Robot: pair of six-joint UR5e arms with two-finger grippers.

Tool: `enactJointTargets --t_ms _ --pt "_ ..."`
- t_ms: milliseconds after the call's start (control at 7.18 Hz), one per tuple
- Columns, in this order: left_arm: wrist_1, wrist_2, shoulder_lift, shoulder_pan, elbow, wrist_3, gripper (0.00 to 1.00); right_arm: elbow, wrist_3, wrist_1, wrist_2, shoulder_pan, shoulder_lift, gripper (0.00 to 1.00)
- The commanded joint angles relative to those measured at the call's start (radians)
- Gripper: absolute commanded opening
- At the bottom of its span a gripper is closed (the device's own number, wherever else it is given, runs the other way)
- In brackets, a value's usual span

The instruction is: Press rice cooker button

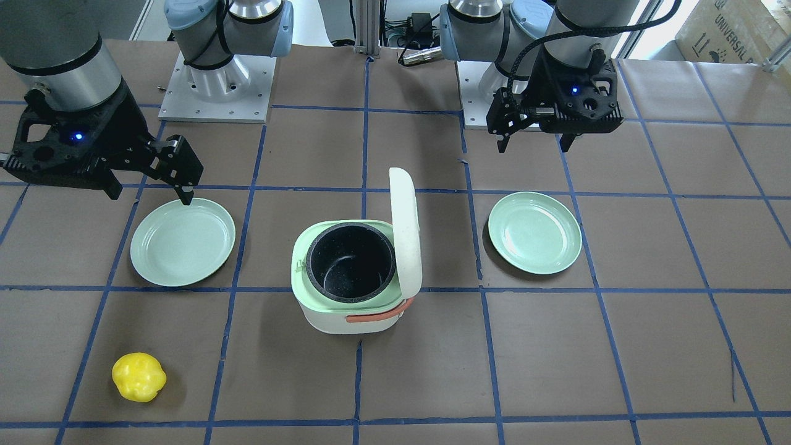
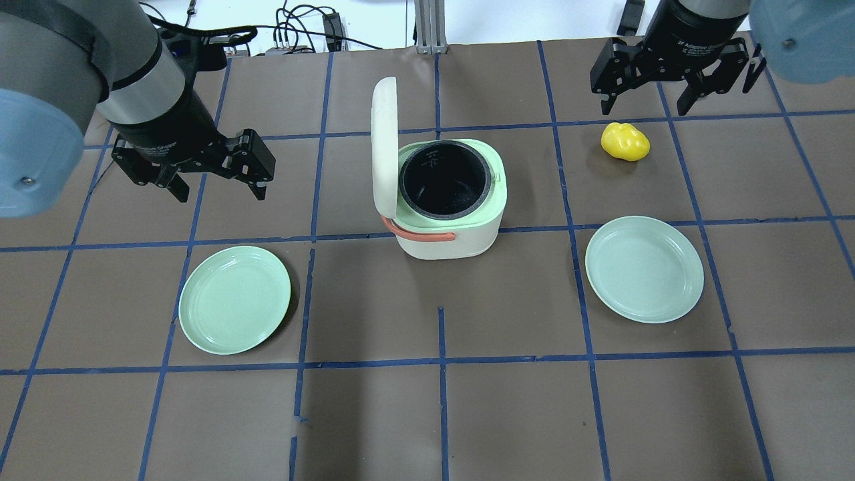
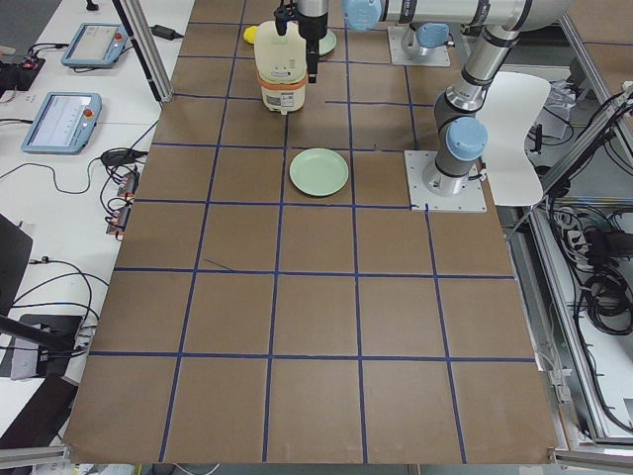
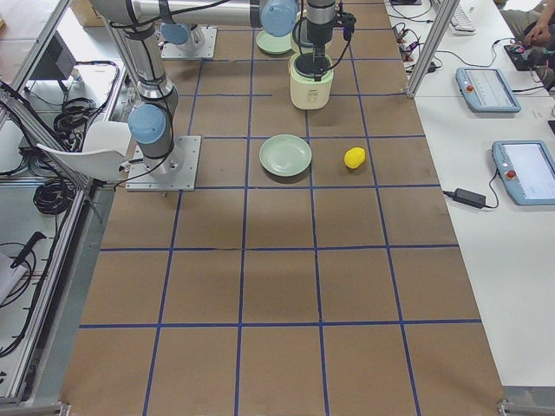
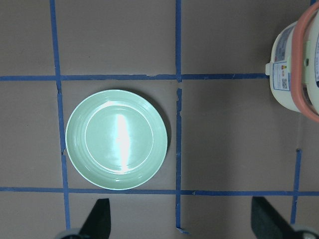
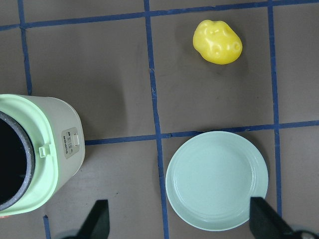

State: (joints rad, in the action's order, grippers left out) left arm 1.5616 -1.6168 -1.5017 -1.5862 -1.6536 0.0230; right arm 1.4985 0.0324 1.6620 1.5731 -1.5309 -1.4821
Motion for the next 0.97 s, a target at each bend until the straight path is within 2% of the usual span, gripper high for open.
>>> enactJointTargets --t_ms 0,835 --pt "0.0 0.0 0.0 0.0 0.0 0.0 1.0 0.0 -0.003 -0.001 -0.001 0.0 -0.003 1.0" --pt "0.0 0.0 0.0 0.0 0.0 0.0 1.0 -0.014 -0.003 -0.034 -0.002 0.0 -0.003 1.0"
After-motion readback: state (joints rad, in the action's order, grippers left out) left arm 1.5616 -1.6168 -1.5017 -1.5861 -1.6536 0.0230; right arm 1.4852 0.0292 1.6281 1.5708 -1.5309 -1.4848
